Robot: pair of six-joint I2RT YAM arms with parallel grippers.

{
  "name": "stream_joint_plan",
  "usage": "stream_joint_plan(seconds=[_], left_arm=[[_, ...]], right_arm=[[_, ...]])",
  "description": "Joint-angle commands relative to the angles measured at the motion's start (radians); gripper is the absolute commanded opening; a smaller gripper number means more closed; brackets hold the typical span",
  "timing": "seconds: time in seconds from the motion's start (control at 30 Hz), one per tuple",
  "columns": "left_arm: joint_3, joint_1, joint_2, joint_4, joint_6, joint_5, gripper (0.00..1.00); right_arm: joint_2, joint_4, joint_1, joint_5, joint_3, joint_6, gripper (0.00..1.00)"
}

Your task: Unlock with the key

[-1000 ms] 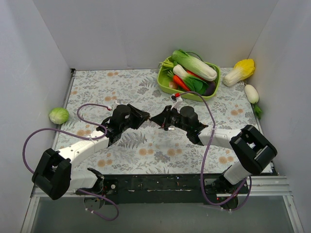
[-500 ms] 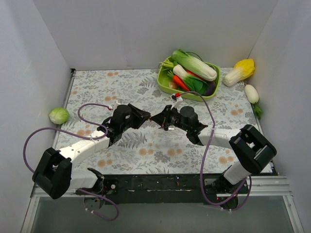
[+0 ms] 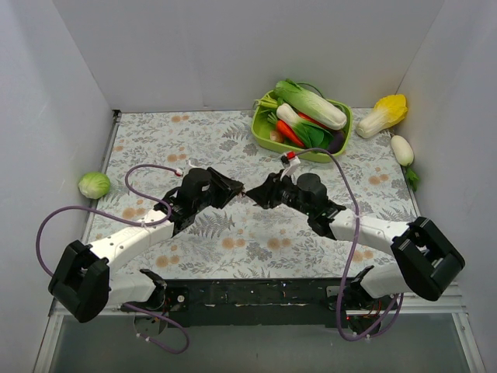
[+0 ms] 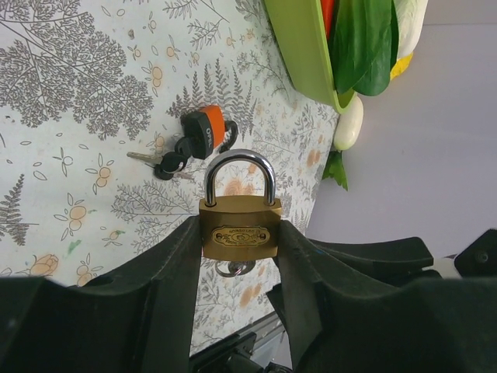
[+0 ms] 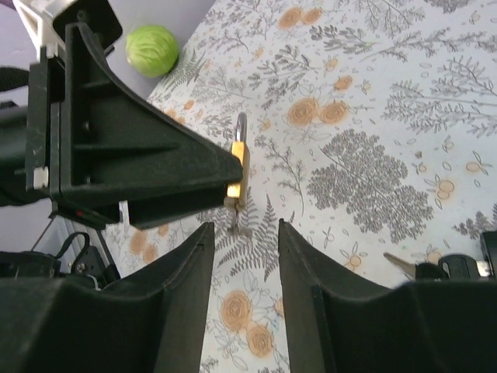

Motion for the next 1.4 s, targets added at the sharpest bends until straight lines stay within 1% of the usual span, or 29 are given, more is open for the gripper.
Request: stream_joint_plan(seconds=[0.0, 0.03, 0.13, 0.27, 0.37, 0.57, 0.7, 0.93, 1.0, 1.17, 1.27, 1.37], left_arm=[[0.049, 0.003, -0.04, -0.033, 0.024, -0.034, 0.0], [0.051, 0.004, -0.04, -0.035, 0.028, -0.034, 0.0], [0.051, 0.004, -0.04, -0.036, 0.037, -0.031, 0.0], [0.017, 0.004, -0.057, 0.022, 0.058, 0.001, 0.0], [-0.024, 0.004, -0.087, 0.072, 0.063, 0.004, 0.0], [-0.038, 0.004, -0.104, 0.068, 0.078, 0.001, 0.0], [-0.044, 0.003, -0.1, 0.077, 0.08, 0.011, 0.0], [-0.053, 0.003, -0.09, 0.106, 0.071, 0.035, 0.0], [-0.053, 0.004, -0.09, 0.108, 0.071, 0.038, 0.0], [-0.053, 0.004, -0.092, 0.109, 0.072, 0.041, 0.0], [-0.053, 0.004, -0.09, 0.111, 0.072, 0.04, 0.0], [-0.052, 0.004, -0.086, 0.112, 0.072, 0.041, 0.0]], right_arm=[[-0.063, -0.036, 0.002, -0.003, -0.073, -0.029, 0.49], [-0.068, -0.033, 0.002, -0.005, -0.1, -0.029, 0.51], [-0.066, -0.01, 0.002, -0.048, -0.115, -0.029, 0.55], [-0.036, -0.003, 0.0, -0.118, -0.06, -0.028, 0.57], [-0.02, 0.048, -0.007, -0.161, -0.052, 0.014, 0.58], [-0.017, 0.057, -0.013, -0.167, -0.029, 0.021, 0.59], [-0.024, 0.047, -0.013, -0.143, -0.007, 0.02, 0.58], [0.006, 0.025, -0.013, -0.121, 0.074, -0.011, 0.54], [0.026, 0.007, -0.013, -0.123, 0.088, -0.015, 0.51], [0.047, 0.016, -0.013, -0.138, 0.093, -0.009, 0.43], [0.049, 0.016, -0.013, -0.141, 0.091, -0.008, 0.4], [0.05, 0.017, -0.013, -0.147, 0.091, -0.006, 0.38]])
